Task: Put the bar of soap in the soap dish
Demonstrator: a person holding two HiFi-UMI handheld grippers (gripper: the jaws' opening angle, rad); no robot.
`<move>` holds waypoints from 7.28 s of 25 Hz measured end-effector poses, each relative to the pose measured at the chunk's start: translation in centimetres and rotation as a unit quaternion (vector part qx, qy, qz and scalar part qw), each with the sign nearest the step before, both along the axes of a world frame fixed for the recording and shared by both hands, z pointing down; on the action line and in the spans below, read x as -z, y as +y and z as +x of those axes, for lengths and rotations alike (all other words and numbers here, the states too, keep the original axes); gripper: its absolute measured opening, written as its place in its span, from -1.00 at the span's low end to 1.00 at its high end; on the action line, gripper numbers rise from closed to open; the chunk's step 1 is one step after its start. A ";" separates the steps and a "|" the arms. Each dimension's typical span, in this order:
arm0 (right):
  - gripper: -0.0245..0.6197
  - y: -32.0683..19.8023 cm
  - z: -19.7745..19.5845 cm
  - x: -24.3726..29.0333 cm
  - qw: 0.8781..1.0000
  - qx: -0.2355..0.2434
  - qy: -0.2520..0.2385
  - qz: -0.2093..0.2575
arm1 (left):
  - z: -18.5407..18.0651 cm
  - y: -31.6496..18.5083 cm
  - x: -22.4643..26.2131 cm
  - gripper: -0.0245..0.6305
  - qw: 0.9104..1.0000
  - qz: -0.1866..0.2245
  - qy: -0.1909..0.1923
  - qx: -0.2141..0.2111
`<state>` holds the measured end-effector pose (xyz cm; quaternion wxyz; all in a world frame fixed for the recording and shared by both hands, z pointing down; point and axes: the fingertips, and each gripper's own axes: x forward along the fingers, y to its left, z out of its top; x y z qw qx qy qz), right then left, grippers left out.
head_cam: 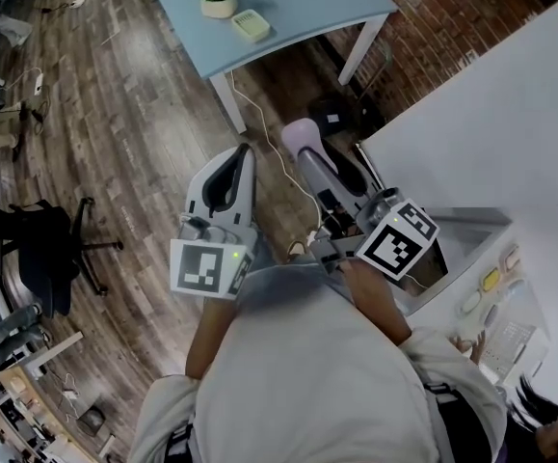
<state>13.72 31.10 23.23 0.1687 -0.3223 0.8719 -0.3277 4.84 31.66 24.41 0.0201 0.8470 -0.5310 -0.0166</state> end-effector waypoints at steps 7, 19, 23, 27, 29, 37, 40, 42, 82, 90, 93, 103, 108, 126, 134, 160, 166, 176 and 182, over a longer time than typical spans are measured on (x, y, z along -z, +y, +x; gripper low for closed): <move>-0.43 -4.8 -4.0 0.1 1.000 -0.011 0.000 -0.008 | -3.9 -4.8 0.0 -0.92 1.000 -0.003 0.008 -0.014; -0.43 -10.0 -10.3 -0.3 0.998 -0.020 -0.049 -0.044 | -9.2 -10.4 -0.7 -0.92 0.998 -0.021 0.013 -0.054; -0.43 -11.0 -11.5 -0.6 0.997 -0.029 -0.048 -0.046 | -10.5 -11.2 -1.0 -0.92 0.998 -0.025 0.014 -0.062; -0.43 -11.7 -11.9 -0.4 0.997 -0.038 -0.048 -0.049 | -11.1 -11.9 -1.3 -0.92 0.997 -0.032 0.017 -0.072; -0.43 -12.1 -11.9 -0.3 0.997 -0.044 -0.048 -0.047 | -11.3 -12.2 -1.2 -0.92 0.996 -0.031 0.016 -0.077; -0.43 -13.8 -12.0 0.2 0.996 -0.054 -0.052 -0.041 | -11.5 -14.0 -0.5 -0.92 0.996 -0.023 0.014 -0.084; -0.43 -15.0 -11.8 0.5 0.996 -0.053 -0.054 -0.037 | -11.2 -15.2 -0.3 -0.92 0.996 -0.020 0.012 -0.086; -0.43 -15.8 -11.9 0.7 0.996 -0.052 -0.056 -0.034 | -11.1 -16.1 0.0 -0.92 0.996 -0.016 0.010 -0.088; -0.43 -35.3 -7.7 -1.8 0.994 0.013 -0.082 -0.077 | -6.4 -34.8 -1.3 -0.92 0.998 -0.043 -0.015 -0.039; -0.43 -36.4 -7.4 -1.3 0.993 0.020 -0.089 -0.074 | -6.3 -35.9 -0.7 -0.92 0.999 -0.037 -0.019 -0.032; -0.43 -37.0 -7.7 -1.3 0.993 0.019 -0.087 -0.075 | -6.8 -36.3 -0.6 -0.92 0.999 -0.037 -0.015 -0.029; -0.43 -39.5 -10.0 -1.3 0.993 0.009 -0.083 -0.078 | -8.8 -39.3 -0.4 -0.92 0.998 -0.036 -0.004 -0.050; -0.43 -41.3 -11.3 -1.3 0.993 -0.004 -0.083 -0.081 | -10.1 -41.5 -0.5 -0.92 0.997 -0.039 -0.002 -0.068; -0.43 -48.0 -16.6 -2.8 0.989 -0.053 -0.105 -0.092 | -14.2 -48.9 -1.8 -0.92 0.987 -0.042 0.001 -0.158; -0.43 -49.1 -16.7 -3.6 0.987 -0.072 -0.107 -0.091 | -14.1 -50.0 -2.7 -0.92 0.979 -0.059 -0.001 -0.193; -0.43 -51.6 -14.6 -8.7 0.982 -0.028 -0.109 -0.151 | -11.7 -52.2 -6.7 -0.92 0.980 -0.106 -0.009 -0.169; -0.43 -51.7 -14.6 -9.4 0.981 -0.017 -0.110 -0.158 | -11.6 -52.1 -7.3 -0.92 0.980 -0.117 -0.007 -0.160; -0.43 -52.0 -14.2 -11.2 0.980 -0.014 -0.100 -0.170 | -11.8 -52.3 -8.1 -0.92 0.982 -0.120 -0.014 -0.146; -0.43 -52.2 -14.2 -12.1 0.979 -0.012 -0.103 -0.178 | -12.0 -52.4 -8.4 -0.92 0.982 -0.122 -0.014 -0.140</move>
